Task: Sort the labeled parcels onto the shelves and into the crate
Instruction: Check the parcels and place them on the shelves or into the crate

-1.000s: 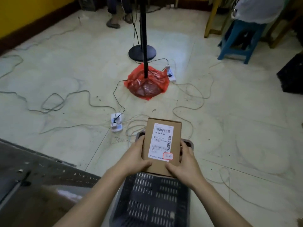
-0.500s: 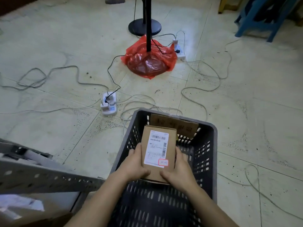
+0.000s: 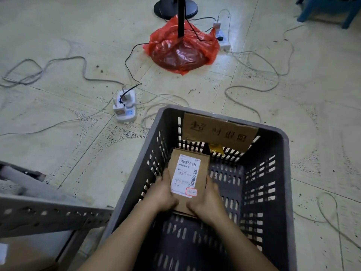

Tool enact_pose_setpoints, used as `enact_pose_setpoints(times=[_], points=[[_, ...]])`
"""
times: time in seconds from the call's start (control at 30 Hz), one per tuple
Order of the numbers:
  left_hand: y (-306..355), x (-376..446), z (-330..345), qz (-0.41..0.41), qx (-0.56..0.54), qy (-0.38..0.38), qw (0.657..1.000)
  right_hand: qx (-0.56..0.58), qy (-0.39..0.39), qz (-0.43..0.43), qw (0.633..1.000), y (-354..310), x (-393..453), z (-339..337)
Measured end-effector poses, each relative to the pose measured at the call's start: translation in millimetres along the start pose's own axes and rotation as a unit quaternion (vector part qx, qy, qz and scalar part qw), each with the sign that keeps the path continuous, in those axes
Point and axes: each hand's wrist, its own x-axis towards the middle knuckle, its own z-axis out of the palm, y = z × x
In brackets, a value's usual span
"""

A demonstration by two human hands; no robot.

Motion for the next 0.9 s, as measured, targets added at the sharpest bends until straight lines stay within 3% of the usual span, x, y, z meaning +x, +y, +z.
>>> enact_pose_setpoints(times=[0.57,0.9], points=[[-12,45,32,0.019,0.077,0.013,0.997,-0.025,0.028,0.032,0.999,27,43,43],[-8,43,35,0.04,0.087,0.07,0.993,-0.02,0.02,0.032,0.999,21,53,43]])
